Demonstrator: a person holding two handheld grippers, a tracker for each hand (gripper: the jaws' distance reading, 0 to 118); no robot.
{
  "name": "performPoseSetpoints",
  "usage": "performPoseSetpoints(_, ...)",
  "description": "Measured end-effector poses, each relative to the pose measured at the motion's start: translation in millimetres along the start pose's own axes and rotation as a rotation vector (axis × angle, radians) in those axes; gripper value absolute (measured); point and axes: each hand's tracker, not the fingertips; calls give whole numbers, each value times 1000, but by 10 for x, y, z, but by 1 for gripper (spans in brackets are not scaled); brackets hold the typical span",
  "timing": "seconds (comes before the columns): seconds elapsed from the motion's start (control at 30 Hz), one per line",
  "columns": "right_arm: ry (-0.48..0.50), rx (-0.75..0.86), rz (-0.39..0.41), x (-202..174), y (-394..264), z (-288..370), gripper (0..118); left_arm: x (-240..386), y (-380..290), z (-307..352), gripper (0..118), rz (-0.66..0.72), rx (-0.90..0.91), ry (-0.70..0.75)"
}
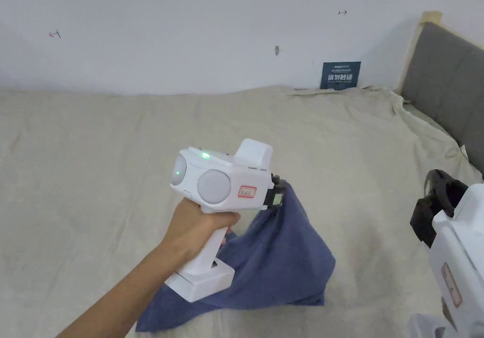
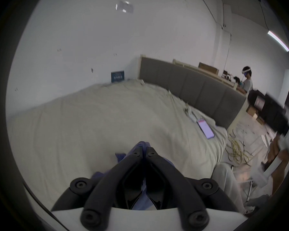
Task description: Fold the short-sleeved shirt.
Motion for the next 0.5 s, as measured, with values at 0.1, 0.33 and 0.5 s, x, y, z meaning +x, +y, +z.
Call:
performPoseSetpoints(0.1, -10, -13, -3, 3, -15, 30, 0, 3, -293, -281, 0, 11, -103, -1)
performPoseSetpoints(0.33, -15, -40, -9, 77, -144, -23, 0, -174, -1041, -823, 0, 70, -389, 74)
performPoseSetpoints(0.5, -9, -56, -8, 78, -202, -47, 0, -266, -1421, -1027, 0, 96, -492, 115)
